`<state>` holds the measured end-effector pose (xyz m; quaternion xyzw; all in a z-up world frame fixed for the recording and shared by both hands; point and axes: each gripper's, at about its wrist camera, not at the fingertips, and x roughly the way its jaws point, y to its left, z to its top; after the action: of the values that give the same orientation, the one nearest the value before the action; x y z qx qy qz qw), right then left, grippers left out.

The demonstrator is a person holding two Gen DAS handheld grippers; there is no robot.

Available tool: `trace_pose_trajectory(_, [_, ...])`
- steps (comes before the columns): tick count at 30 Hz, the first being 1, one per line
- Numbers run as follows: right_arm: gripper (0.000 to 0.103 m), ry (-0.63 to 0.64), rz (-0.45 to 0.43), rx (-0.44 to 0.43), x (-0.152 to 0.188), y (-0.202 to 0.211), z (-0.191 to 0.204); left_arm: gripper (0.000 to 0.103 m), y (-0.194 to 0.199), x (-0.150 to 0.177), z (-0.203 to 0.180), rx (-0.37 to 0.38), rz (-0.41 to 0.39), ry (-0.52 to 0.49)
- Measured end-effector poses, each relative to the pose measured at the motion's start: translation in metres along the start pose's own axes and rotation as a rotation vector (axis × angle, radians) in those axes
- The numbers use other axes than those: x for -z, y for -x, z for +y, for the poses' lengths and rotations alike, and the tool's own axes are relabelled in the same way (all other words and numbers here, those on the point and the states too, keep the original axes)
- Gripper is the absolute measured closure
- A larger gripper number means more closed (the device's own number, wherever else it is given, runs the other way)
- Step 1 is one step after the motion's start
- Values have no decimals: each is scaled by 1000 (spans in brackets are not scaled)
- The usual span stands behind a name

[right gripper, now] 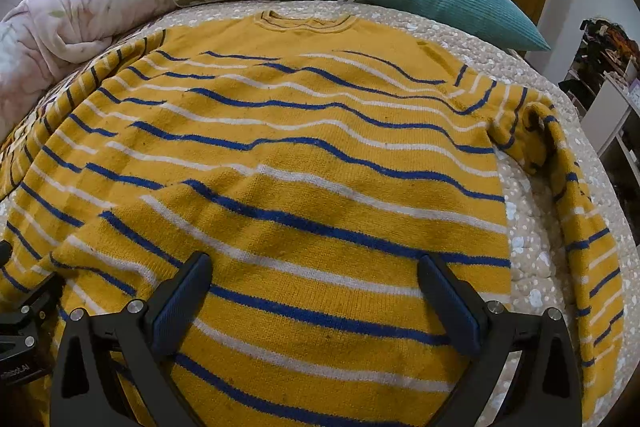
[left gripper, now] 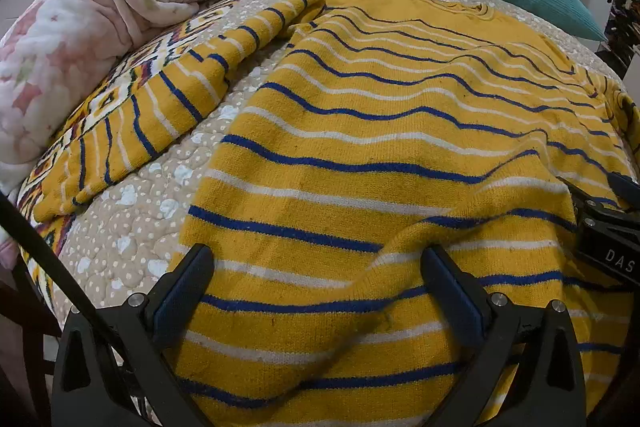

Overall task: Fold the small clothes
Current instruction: 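Grasp the sweater sleeve cuff with the left gripper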

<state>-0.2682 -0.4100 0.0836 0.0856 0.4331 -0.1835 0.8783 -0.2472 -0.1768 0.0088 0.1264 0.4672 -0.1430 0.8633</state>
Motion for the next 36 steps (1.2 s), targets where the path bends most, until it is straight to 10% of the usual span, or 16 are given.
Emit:
trace_pose_trajectory(9, [0, -11, -15, -10, 1, -1, -1, 0, 7, 5, -6, -33, -57, -26])
trace_pose_trajectory(14, [0, -10, -16, -7, 1, -1, -1, 38, 34, -4, 33, 180, -43, 82])
trace_pose_trajectory(20, [0, -12, -19, -8, 1, 0, -2, 26, 75, -6, 148, 112, -161, 311])
trace_pose_trajectory(24, [0, -13, -21, -4, 2, 0, -2, 24, 51, 5, 227, 7, -88, 477])
trace_pose_trajectory(28, [0, -12, -23, -1, 2, 1, -3, 24, 10, 17, 277, 107, -6, 639])
trace_pose_trajectory(33, [0, -10, -23, 10, 3, 2, -1, 25, -9, -3, 275, 147, -63, 605])
trace_pose_trajectory(36, [0, -9, -22, 14, 2, 2, 0, 90, -25, -15, 274, 153, -30, 613])
